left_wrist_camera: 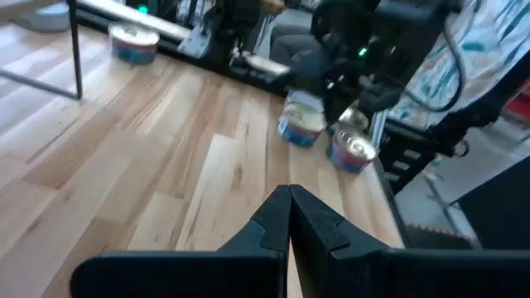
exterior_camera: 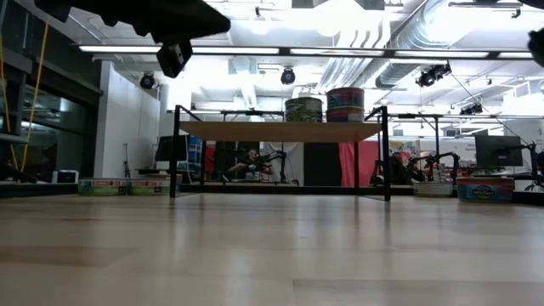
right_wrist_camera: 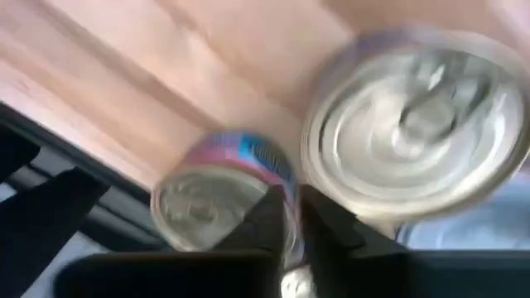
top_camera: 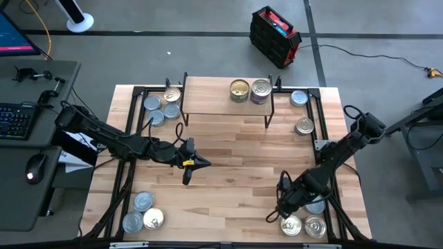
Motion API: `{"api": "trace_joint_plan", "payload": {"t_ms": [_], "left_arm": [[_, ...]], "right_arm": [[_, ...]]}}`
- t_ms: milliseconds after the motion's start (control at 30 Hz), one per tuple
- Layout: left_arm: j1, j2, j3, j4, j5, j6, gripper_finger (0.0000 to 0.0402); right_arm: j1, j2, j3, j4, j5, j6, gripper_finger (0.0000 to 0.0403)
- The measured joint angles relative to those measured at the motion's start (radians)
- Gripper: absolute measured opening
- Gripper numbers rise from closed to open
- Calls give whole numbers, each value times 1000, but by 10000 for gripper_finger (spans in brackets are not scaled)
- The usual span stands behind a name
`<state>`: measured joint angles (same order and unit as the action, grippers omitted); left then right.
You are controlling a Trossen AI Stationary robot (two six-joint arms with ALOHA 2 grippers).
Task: Stack canned seafood by type on shelf
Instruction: Stack the blue pink tuna can on top of the other blue pink tuna can on the shelf
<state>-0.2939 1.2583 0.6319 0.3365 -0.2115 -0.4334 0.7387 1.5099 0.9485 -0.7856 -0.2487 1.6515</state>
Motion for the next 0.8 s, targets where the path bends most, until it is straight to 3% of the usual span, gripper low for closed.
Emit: {"api": "trace_joint_plan", "payload": {"t_ms": [200, 367, 533, 667, 800], "left_arm": [[-1, 0, 0, 175, 0, -9, 0], [-26, -26, 1, 235, 0, -1, 0], [-100, -120, 1, 54, -19, 38, 0], [-178, -248, 1, -150, -168, -6, 0], [-255, -377, 1, -264, -325, -9, 0]], "right_arm": [[1, 3, 0, -149, 33, -14, 4], [-2, 3, -2, -150, 42, -85, 1], [-25, 27, -36, -121, 35, -141, 0], [-53, 66, -36, -39, 15, -214, 0], [-109, 94, -34, 128, 109, -285, 0]]}}
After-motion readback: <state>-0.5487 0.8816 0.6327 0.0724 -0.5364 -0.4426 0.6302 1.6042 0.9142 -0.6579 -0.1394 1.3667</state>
